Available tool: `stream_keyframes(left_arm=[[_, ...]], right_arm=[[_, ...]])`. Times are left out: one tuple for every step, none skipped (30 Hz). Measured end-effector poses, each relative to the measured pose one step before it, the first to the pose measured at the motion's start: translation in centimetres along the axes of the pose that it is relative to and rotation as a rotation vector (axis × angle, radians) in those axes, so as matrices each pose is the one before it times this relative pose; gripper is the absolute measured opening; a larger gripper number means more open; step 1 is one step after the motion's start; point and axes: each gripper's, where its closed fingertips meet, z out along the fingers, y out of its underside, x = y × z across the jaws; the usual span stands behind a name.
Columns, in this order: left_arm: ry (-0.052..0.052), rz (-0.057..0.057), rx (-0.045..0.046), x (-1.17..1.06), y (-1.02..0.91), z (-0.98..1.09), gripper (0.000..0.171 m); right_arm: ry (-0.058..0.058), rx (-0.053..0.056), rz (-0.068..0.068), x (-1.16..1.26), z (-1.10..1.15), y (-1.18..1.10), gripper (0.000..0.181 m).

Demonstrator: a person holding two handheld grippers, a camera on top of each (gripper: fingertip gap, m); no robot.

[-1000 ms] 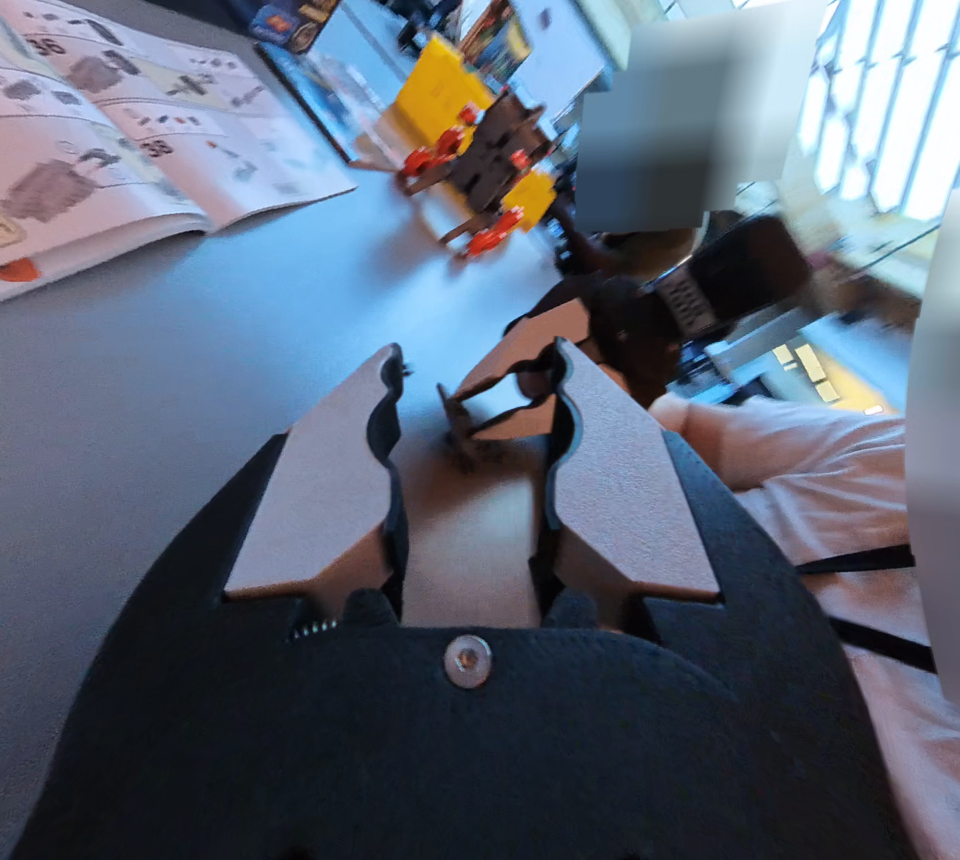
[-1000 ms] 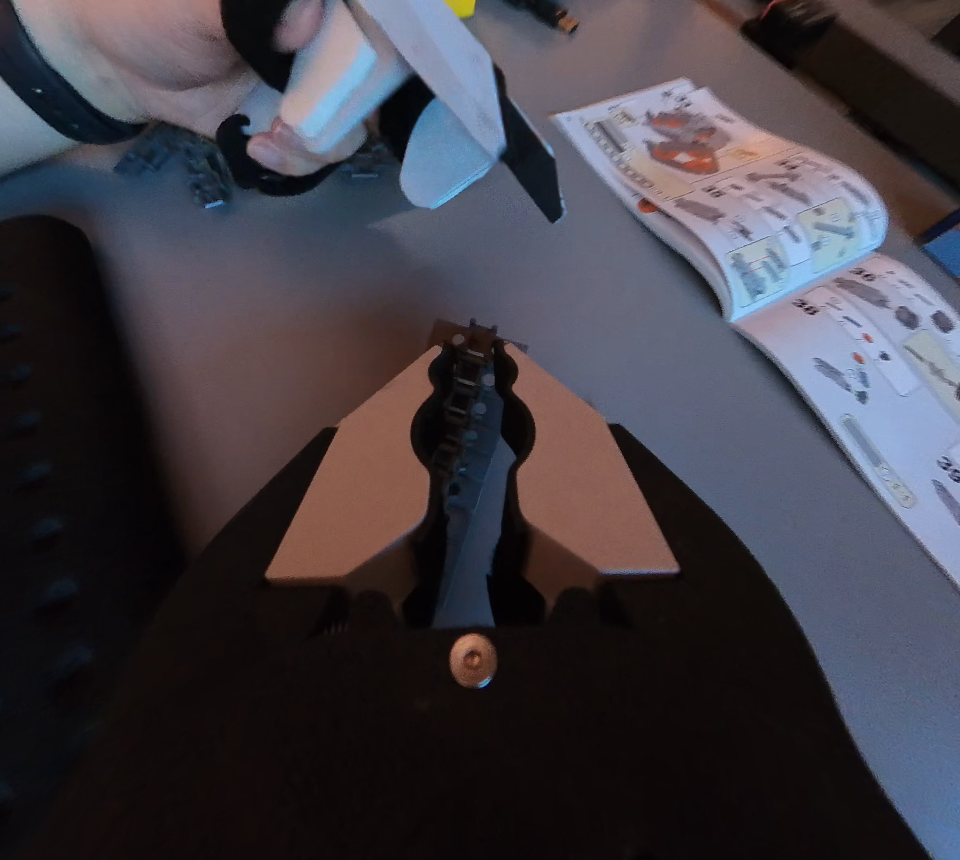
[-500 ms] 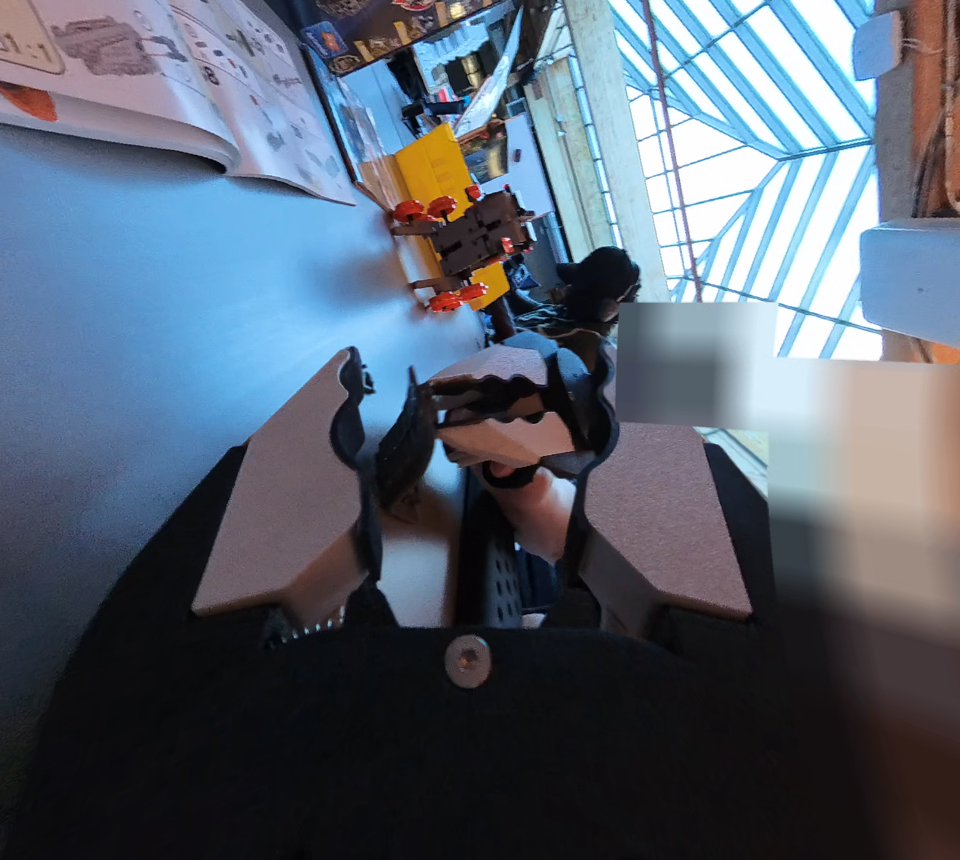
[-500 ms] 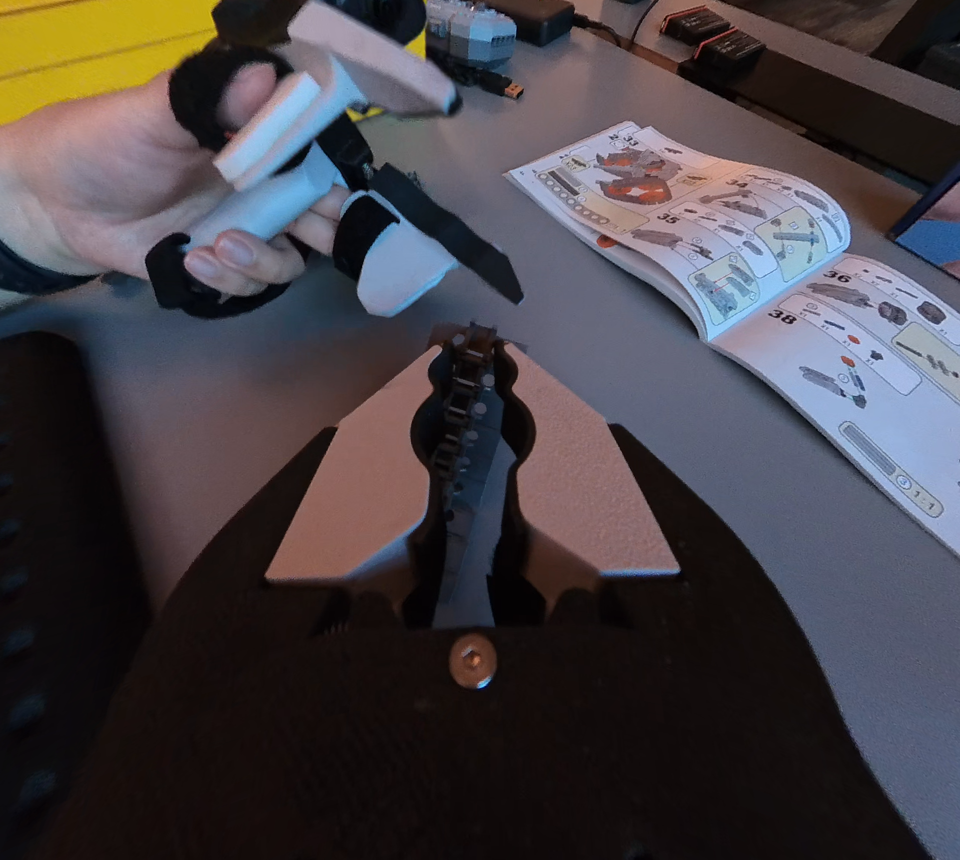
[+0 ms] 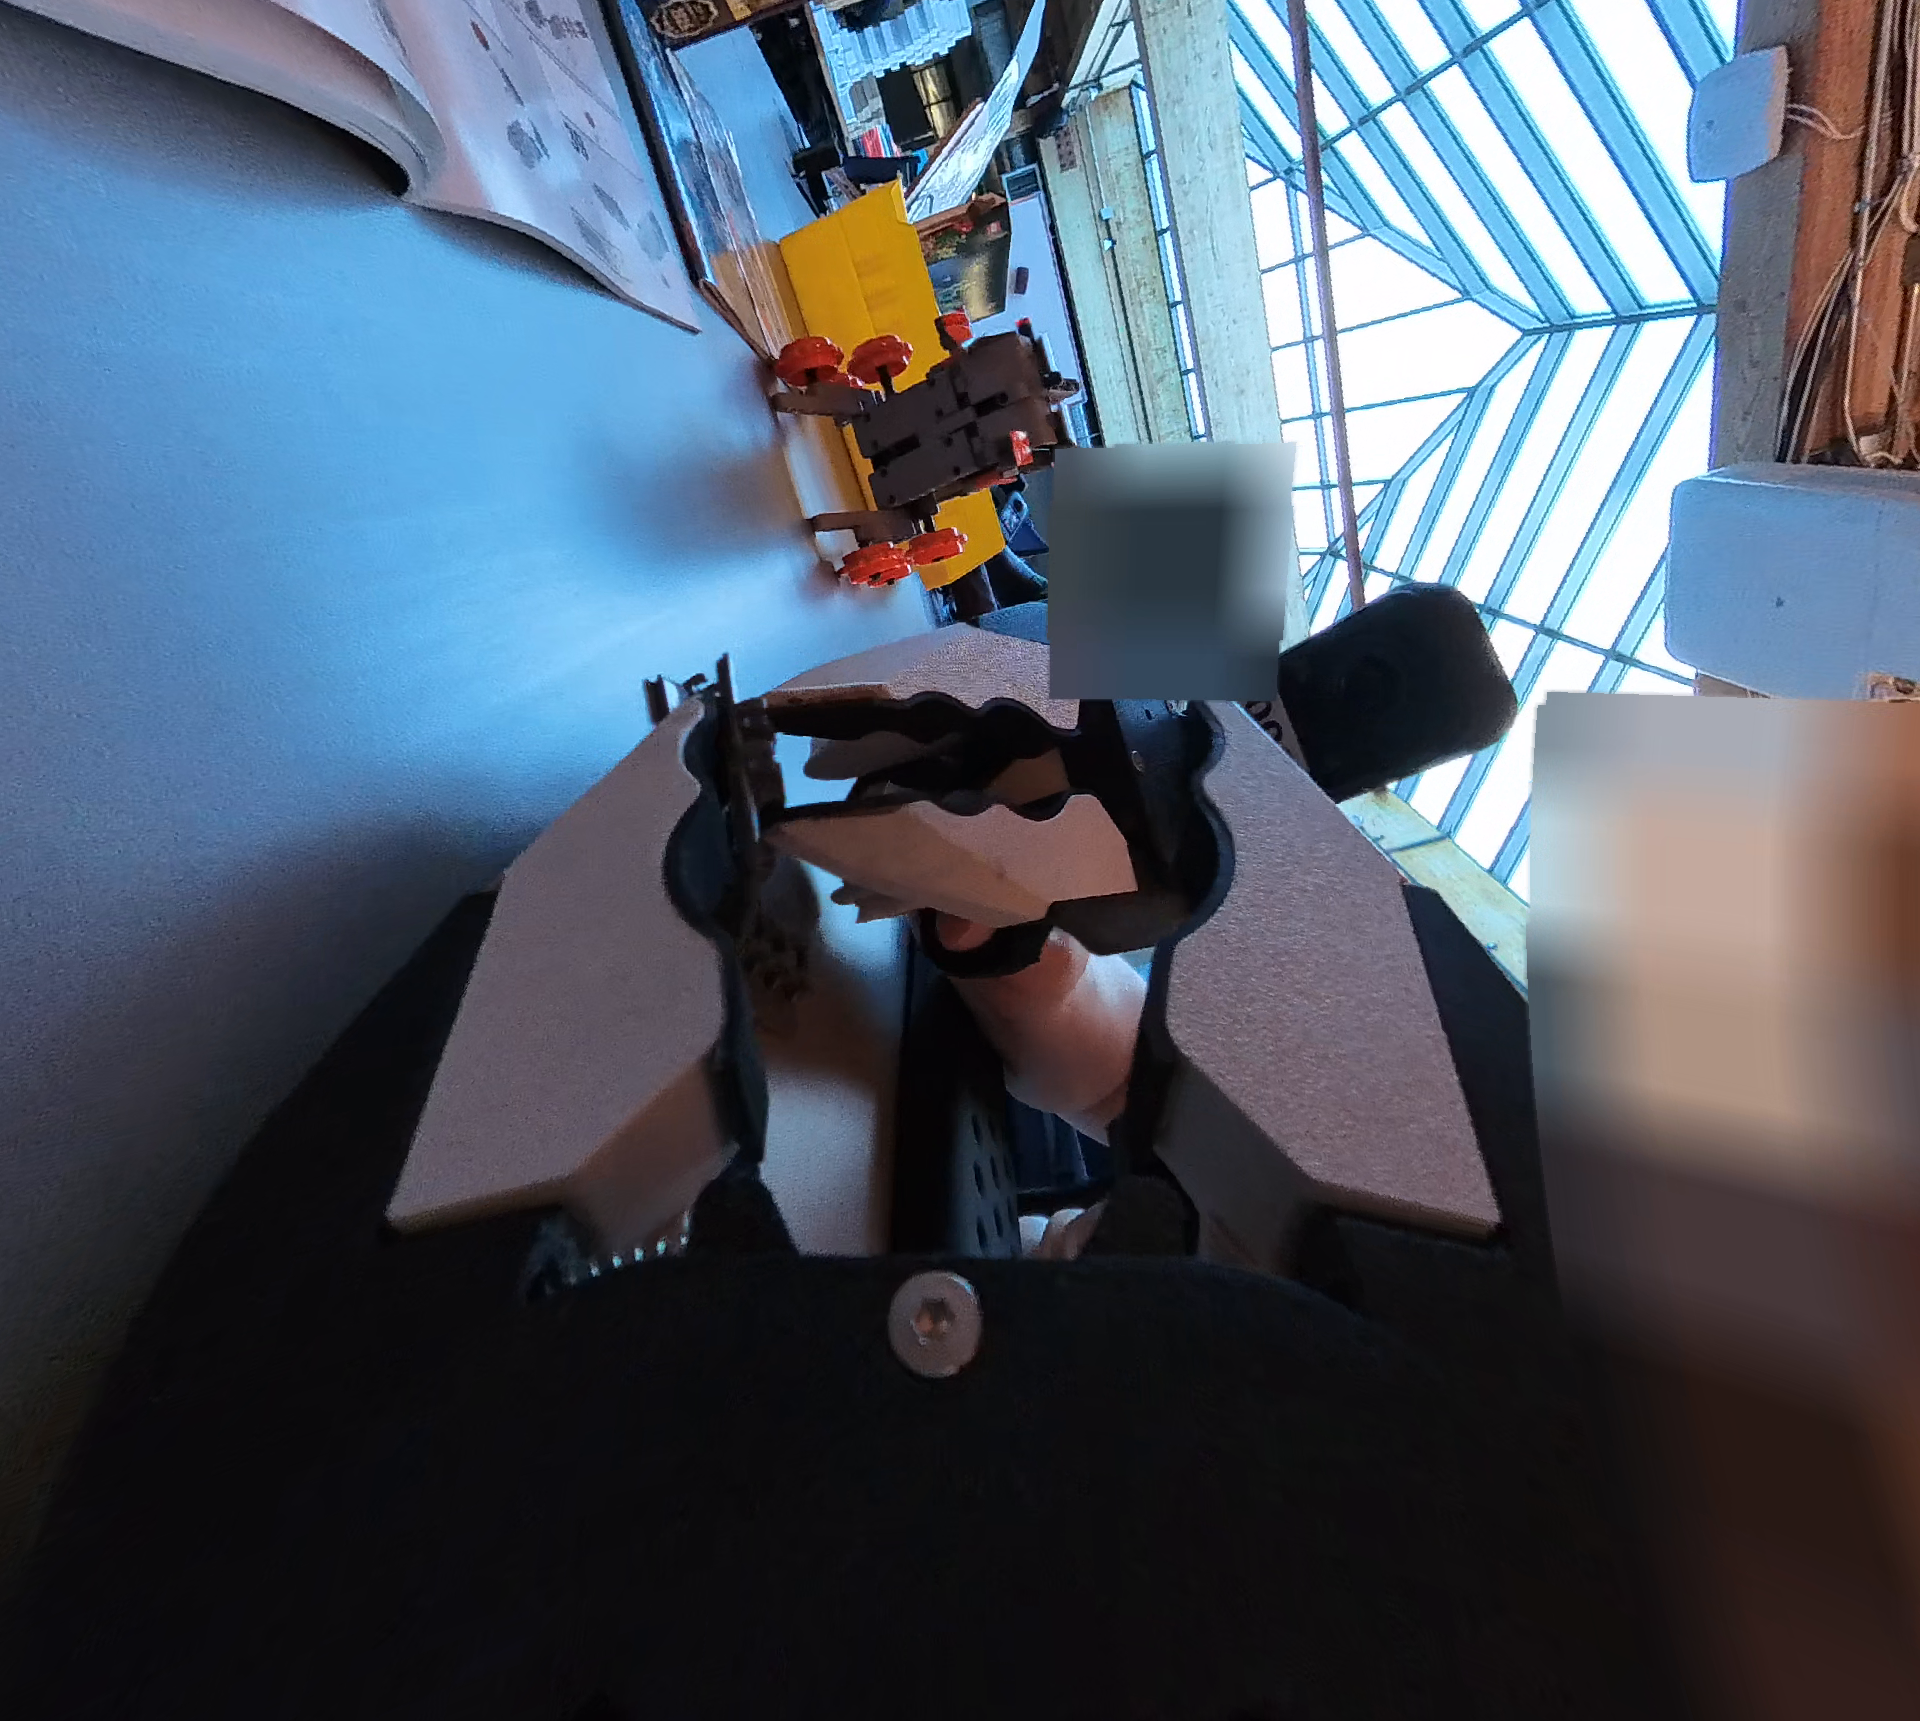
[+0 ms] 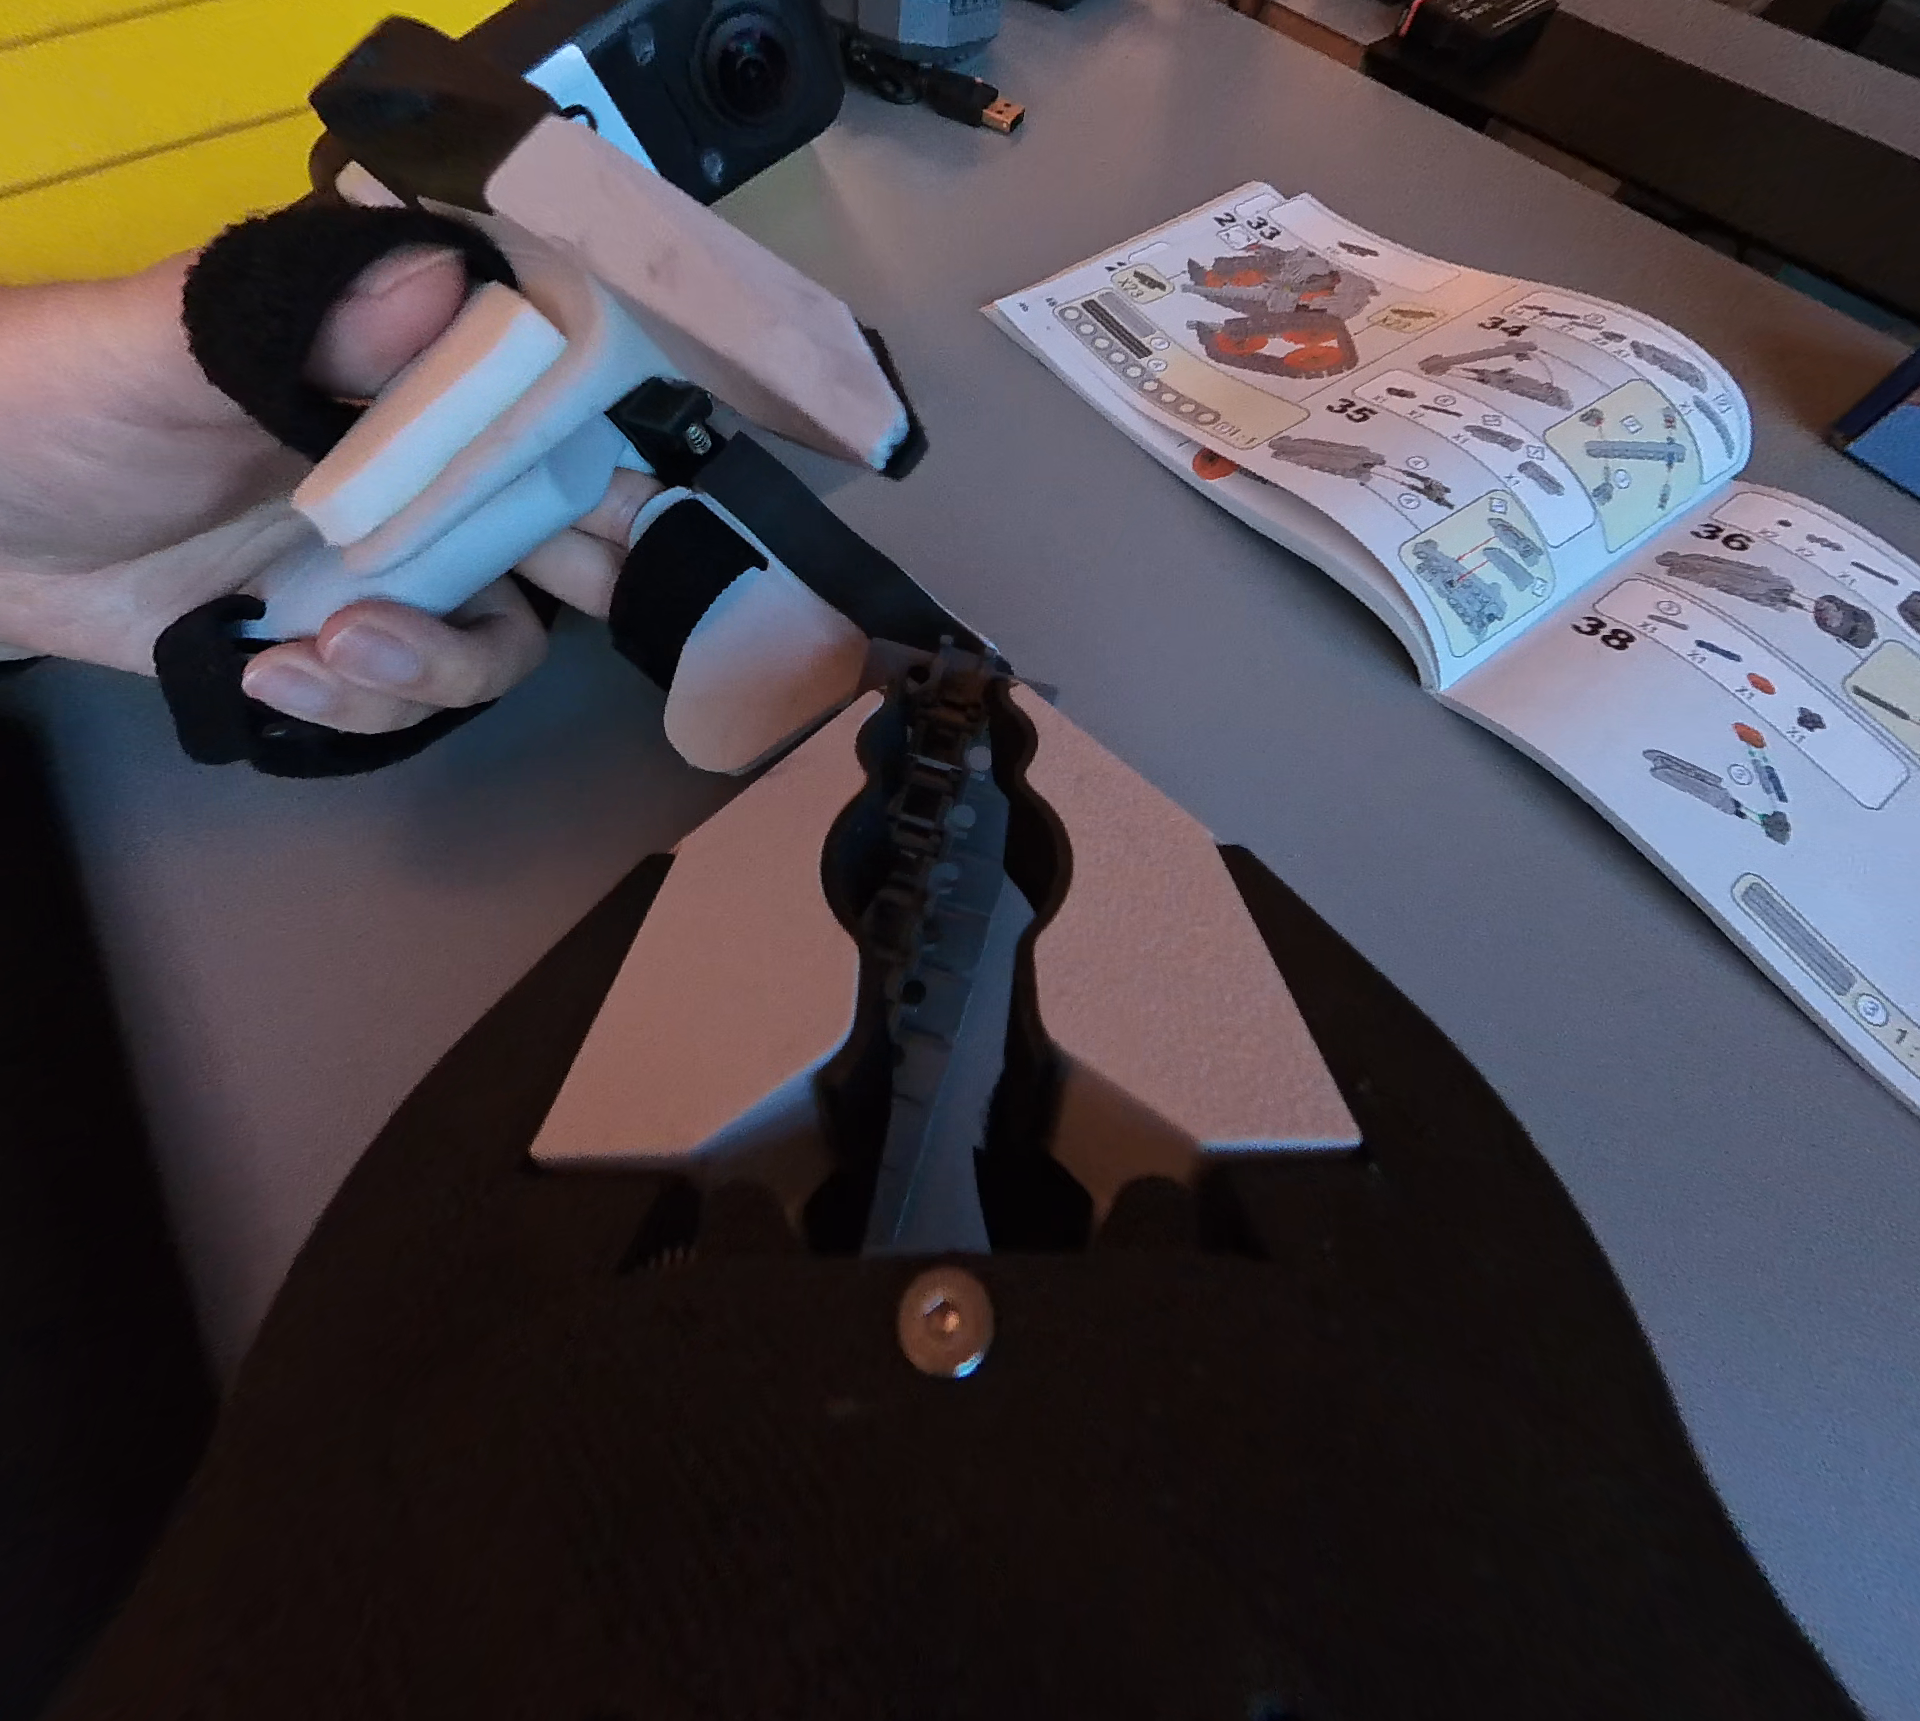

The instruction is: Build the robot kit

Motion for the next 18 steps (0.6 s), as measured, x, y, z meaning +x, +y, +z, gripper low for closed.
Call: stream_keyframes(left_arm=[[-0.0041,-0.0037,0.00364,-0.085,-0.043,-0.059,0.083],[-0.0037,-0.0016,0.00288,-0.041,-0.014,-0.023,0.082],[-0.004,-0.0015,-0.002,-0.021,0.044,0.005,0.081],[-0.0066,0.0012,-0.00516,-0.061,0.078,0.024,0.082],[-0.0034,0.0028,-0.00619,-0.019,0.089,0.018,0.081],[-0.0025,-0.0015,-0.00508,-0.026,0.078,0.024,0.081],[0.0004,-0.0048,-0.00065,0.001,0.02,-0.007,0.081],[0.0011,-0.0037,0.00443,-0.003,-0.044,-0.022,0.081],[0.0004,-0.0016,0.00139,0.008,-0.019,-0.011,0.08],[0.0001,0.0009,-0.00393,0.002,0.046,0.004,0.08],[-0.0022,0.0022,-0.00658,-0.035,0.074,0.016,0.079],[-0.0025,0.0022,-0.00284,-0.041,0.039,0.0,0.079],[-0.0007,0.0013,0.00068,-0.016,0.0,0.004,0.078],[-0.0006,0.0,-0.00094,0.001,0.011,0.004,0.078],[0.0002,0.0001,-0.00133,0.001,0.021,0.011,0.078],[-0.0029,0.0013,-0.00186,-0.042,0.015,-0.002,0.077],[-0.0024,0.0032,-0.00085,-0.034,0.018,0.014,0.077],[-0.0032,0.0048,-0.00261,-0.035,0.048,0.021,0.076]], right_arm=[[-0.0016,0.0047,0.0016,0.036,-0.096,-0.041,0.014],[-0.0064,0.0046,0.001,-0.026,-0.075,-0.029,0.014],[-0.0088,0.0032,0.0033,-0.083,-0.074,-0.005,0.014],[-0.0063,0.0035,0.0042,-0.056,-0.09,-0.011,0.014],[-0.0038,0.0042,0.0024,-0.031,-0.09,-0.018,0.014],[0.0,0.0003,0.0018,0.037,-0.077,0.036,0.014],[-0.005,-0.002,0.0009,-0.036,-0.034,0.06,0.014],[-0.0092,-0.0009,0.0001,-0.091,-0.046,0.066,0.014],[-0.0049,-0.0004,0.0009,-0.03,-0.117,0.042,0.015],[-0.0074,0.0033,-0.0026,-0.08,-0.189,0.009,0.015],[-0.0101,0.0049,-0.0083,-0.113,-0.284,0.009,0.017],[-0.0003,0.0037,-0.0094,0.061,-0.368,0.04,0.018],[-0.0042,0.0074,-0.0133,0.089,-0.4,-0.031,0.018],[-0.0058,0.0031,-0.0156,0.182,-0.382,-0.021,0.019],[-0.0068,0.0037,-0.0161,0.294,-0.319,-0.059,0.019],[-0.0379,0.0052,-0.0296,-0.058,-0.156,-0.04,0.018],[-0.055,-0.013,-0.0307,-0.224,0.005,0.264,0.019],[-0.0246,-0.0201,-0.0288,0.258,0.025,0.373,0.021]])
